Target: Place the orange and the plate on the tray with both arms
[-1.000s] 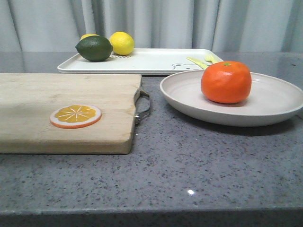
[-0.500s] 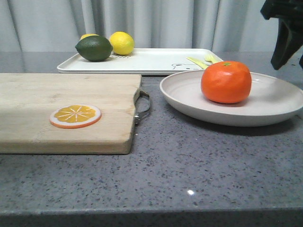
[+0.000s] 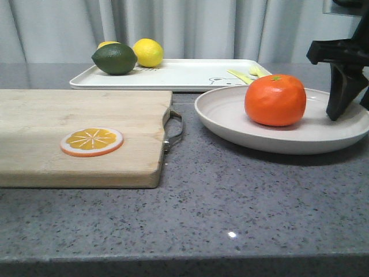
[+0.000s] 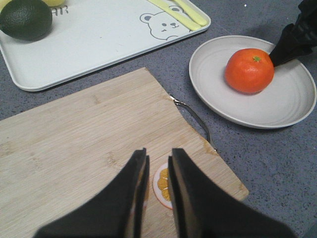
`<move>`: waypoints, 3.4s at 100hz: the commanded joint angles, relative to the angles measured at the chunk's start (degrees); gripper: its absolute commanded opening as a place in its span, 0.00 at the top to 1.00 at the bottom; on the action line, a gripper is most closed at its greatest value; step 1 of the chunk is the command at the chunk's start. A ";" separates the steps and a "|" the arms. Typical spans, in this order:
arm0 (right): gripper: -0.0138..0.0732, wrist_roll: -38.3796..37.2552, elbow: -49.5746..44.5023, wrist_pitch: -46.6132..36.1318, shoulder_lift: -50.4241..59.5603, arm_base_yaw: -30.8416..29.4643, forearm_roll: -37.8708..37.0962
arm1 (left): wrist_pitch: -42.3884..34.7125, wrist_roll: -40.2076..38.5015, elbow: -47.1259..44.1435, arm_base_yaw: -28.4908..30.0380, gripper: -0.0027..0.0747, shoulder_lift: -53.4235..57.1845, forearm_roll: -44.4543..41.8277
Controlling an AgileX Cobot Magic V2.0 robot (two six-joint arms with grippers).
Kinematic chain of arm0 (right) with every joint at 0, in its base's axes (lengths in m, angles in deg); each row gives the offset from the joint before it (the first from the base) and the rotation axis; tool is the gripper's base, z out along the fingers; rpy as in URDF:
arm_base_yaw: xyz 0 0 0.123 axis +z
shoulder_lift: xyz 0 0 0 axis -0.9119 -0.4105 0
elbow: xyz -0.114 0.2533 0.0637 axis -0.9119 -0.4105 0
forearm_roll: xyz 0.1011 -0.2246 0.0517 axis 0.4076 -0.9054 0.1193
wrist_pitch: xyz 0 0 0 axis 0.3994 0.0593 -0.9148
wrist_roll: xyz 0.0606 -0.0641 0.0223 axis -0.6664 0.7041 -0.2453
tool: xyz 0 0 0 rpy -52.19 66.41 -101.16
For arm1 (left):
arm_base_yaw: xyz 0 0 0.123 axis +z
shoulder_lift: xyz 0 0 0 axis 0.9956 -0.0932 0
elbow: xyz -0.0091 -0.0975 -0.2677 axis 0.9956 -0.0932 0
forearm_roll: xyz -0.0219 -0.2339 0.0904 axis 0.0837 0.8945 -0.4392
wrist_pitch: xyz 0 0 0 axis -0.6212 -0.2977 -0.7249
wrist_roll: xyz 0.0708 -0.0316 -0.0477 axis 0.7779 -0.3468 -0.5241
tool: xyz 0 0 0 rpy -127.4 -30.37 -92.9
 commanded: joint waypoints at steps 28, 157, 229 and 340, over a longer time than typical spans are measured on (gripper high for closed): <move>0.92 0.44 1.94 -0.87 1.82 -0.11 1.42 | -4.16 -0.22 1.51 0.13 0.84 0.41 0.90; 0.92 2.61 61.46 10.45 -29.87 -0.17 18.35 | -4.16 -0.22 1.51 0.13 0.84 0.41 1.12; 0.92 2.61 79.15 9.93 -44.89 -0.10 21.52 | -4.34 -0.22 1.51 0.13 0.84 0.41 1.61; 0.49 3.09 79.20 15.98 -40.94 -1.77 20.56 | -4.62 -0.22 1.51 0.13 0.84 0.41 2.00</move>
